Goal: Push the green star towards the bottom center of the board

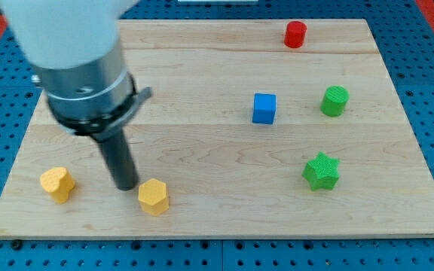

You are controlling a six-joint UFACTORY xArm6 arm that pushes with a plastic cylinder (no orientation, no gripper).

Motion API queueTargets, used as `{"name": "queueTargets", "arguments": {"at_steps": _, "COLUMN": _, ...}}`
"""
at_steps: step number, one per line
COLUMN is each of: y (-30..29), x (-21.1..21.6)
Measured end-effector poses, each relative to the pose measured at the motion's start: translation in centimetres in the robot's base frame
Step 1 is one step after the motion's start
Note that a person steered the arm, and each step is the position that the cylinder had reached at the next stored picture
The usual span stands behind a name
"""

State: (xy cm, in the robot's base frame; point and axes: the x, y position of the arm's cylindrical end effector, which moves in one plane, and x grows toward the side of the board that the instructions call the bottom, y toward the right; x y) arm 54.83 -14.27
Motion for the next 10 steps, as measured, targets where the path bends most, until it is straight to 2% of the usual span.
{"name": "queueTargets", "arguments": {"at_steps": 1, "y": -2.8, "x": 0.8}}
{"name": "queueTargets", "arguments": {"at_steps": 2, "y": 0.0, "x": 3.9}}
{"name": "queueTargets", "arguments": {"at_steps": 3, "y": 3.5, "x": 5.3}}
{"name": "queueTargets", "arguments": {"at_steps": 10, "y": 3.9, "x": 5.3}}
